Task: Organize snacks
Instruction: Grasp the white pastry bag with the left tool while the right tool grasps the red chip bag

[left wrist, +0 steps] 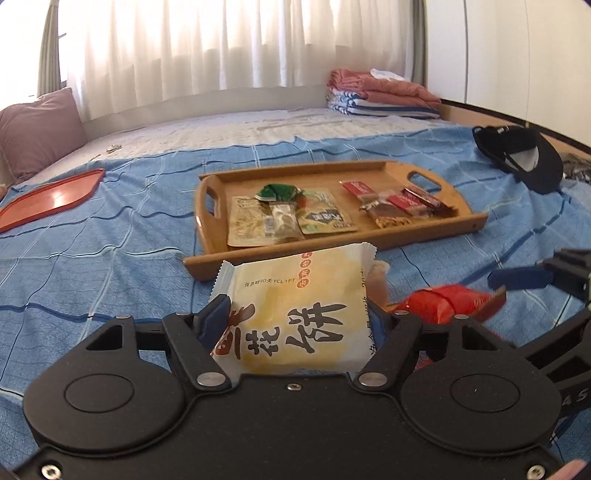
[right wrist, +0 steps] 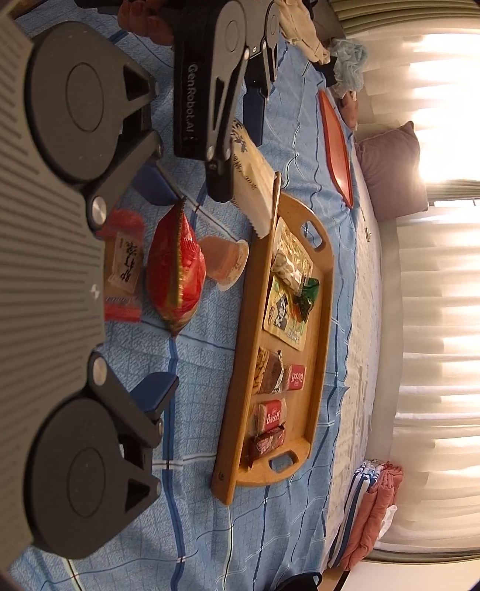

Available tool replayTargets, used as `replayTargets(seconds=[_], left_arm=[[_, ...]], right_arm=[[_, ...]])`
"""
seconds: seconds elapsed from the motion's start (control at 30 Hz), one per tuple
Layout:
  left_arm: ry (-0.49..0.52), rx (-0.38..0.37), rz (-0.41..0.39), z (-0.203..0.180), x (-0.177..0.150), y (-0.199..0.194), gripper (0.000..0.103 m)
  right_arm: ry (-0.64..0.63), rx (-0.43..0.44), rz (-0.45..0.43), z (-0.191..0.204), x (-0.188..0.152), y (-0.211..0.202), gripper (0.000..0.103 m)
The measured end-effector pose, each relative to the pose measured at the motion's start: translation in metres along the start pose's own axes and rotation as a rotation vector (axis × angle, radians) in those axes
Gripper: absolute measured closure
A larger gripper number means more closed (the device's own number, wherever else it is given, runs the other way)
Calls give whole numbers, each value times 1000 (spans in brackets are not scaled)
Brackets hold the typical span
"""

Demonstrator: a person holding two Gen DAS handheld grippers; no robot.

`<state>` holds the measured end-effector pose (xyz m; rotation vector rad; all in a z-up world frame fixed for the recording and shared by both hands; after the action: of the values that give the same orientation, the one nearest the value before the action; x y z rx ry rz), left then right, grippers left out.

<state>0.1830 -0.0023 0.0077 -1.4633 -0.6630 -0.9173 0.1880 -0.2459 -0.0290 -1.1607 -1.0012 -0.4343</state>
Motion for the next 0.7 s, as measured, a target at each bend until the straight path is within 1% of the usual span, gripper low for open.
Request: replayTargets(seconds=[0.13, 0.2, 0.3, 0.47, 0.63, 0.67, 0.7], left_arm=[[-24, 15, -2, 12, 4, -2, 32], [-35, 18, -2, 18, 4, -2, 32], [-45, 26, -2, 23, 4, 0, 32], [-51, 29, 1, 29, 2, 2, 32], [-59, 35, 10, 30, 2, 8, 32], [-61, 38, 11, 31, 2, 9, 32], [-63, 41, 11, 31, 2, 10, 32]], right_arm=[[-11, 2, 9, 9, 2, 9, 8], [-8, -1, 18, 11, 3, 13, 13], [-2, 2, 33, 14, 2, 20, 16], [11, 0, 41, 15, 2, 27, 16], [58, -1, 53, 7, 4, 35, 16], [74, -5, 60, 4, 4, 38, 18], [92, -9, 67, 1, 4, 41, 24]])
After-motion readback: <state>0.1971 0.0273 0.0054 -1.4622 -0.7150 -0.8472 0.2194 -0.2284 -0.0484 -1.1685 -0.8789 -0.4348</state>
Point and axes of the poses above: each gripper's, at about its wrist camera, not at the fingertips, and y roughly the way its jaws point, z to its left, x to its top, the point moved 4 cm from there along y, roughly the way its jaws point, and after that the axes turned 1 degree about -z, right-handed, at the moved point
